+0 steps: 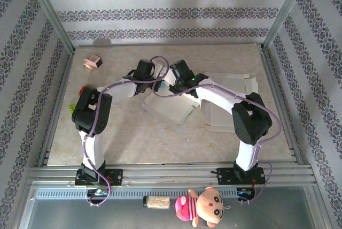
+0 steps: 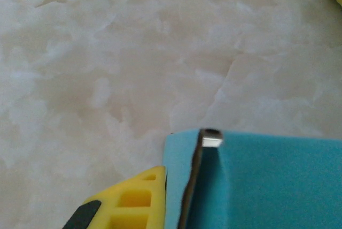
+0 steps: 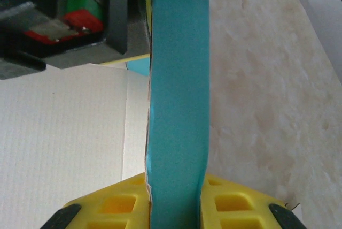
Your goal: Fold the paper box
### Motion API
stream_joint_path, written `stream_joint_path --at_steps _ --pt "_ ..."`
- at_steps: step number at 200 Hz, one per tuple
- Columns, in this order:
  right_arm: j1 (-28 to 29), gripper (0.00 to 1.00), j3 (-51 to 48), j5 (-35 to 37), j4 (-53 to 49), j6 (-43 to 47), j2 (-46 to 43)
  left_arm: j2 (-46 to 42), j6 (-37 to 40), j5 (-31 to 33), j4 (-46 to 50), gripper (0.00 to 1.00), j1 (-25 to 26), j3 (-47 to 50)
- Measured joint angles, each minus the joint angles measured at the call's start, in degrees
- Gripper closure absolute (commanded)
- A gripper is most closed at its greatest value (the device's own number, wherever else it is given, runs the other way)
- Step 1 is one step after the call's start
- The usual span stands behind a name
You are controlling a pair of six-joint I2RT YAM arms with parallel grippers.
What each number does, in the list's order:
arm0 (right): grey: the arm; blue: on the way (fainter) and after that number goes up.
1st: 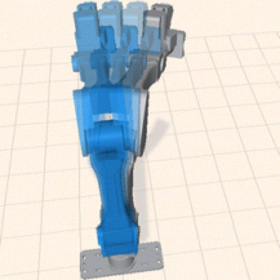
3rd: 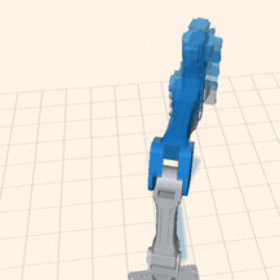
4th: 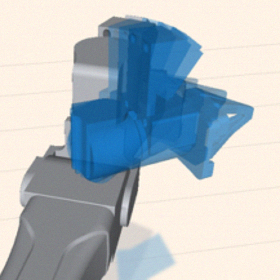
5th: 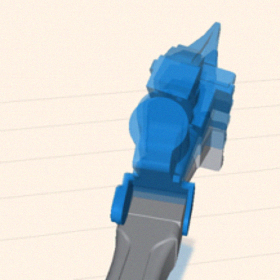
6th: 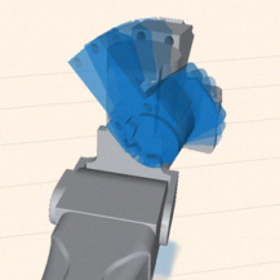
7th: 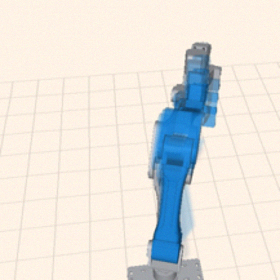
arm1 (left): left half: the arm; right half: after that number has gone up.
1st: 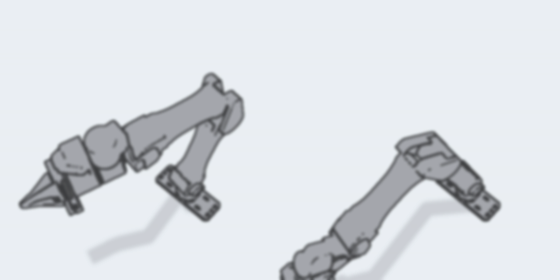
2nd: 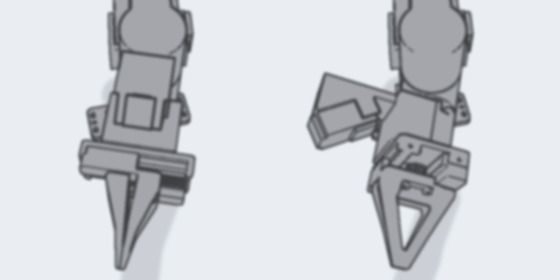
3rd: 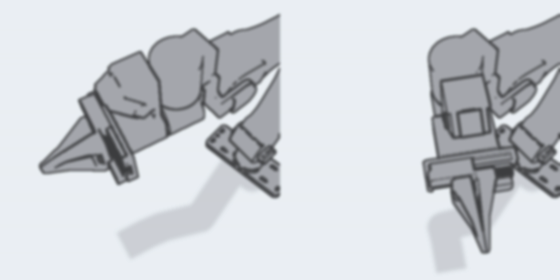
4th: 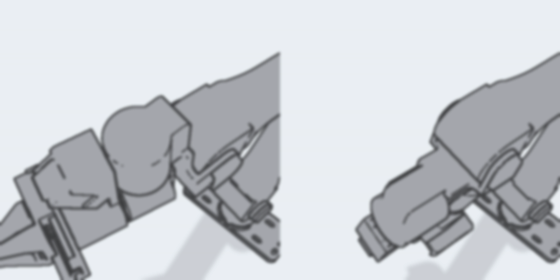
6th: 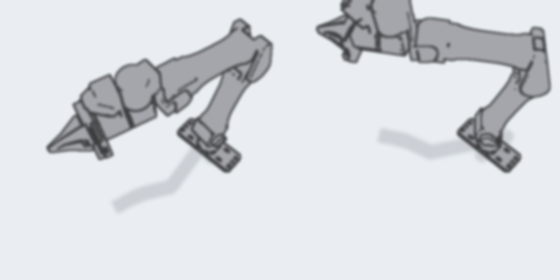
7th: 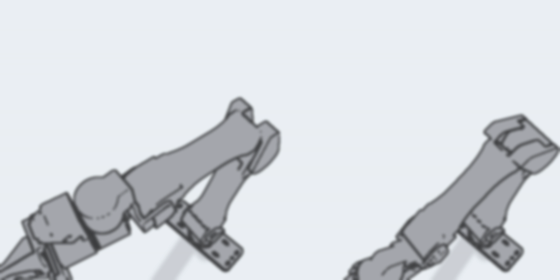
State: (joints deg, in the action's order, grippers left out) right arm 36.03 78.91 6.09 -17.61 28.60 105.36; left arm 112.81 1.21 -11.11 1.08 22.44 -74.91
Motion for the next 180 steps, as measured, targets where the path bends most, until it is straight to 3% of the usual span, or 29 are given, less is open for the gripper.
stream_joint_path --at_steps 18,40,82,125,140,147,152,165,180 --pt "-0.2 0.79 0.0 -0.2 -0.2 0.0 0.0 0.2 0.1 -0.3 -0.3 0.71 0.0 0.0" --pt "0.0 0.79 0.0 -1.9 -0.9 0.2 -0.1 1.9 0.5 -0.1 -0.6 0.67 -0.4 0.0" --pt "-1.0 0.79 0.2 -2.6 -0.4 0.2 -0.1 3.3 2.2 -1.9 -0.7 1.0 -0.1 -1.7" --pt "-1.2 0.79 0.5 -2.8 -0.7 0.0 -0.1 3.5 2.6 -2.0 -0.7 1.0 0.0 -2.1" --pt "-1.2 0.79 0.5 -2.9 -0.8 -0.2 -0.1 3.5 2.4 -1.9 -0.7 0.74 0.0 -2.1" --pt "-1.2 0.79 0.5 -3.0 -1.1 -0.3 -0.1 3.5 2.0 -1.9 -0.6 0.72 0.0 -2.0" --pt "-1.2 0.79 0.5 -3.1 -1.3 -0.4 -0.1 3.5 1.7 -1.8 -0.5 0.75 -0.1 -2.0" --pt "-1.2 0.79 0.5 -3.4 -1.4 -0.8 -0.1 3.4 0.8 -1.6 -0.4 1.0 -0.3 -1.8" --pt "-1.2 0.78 0.9 -4.3 -1.2 -1.2 -0.1 2.8 0.8 -1.6 0.3 1.0 -0.1 -1.4"
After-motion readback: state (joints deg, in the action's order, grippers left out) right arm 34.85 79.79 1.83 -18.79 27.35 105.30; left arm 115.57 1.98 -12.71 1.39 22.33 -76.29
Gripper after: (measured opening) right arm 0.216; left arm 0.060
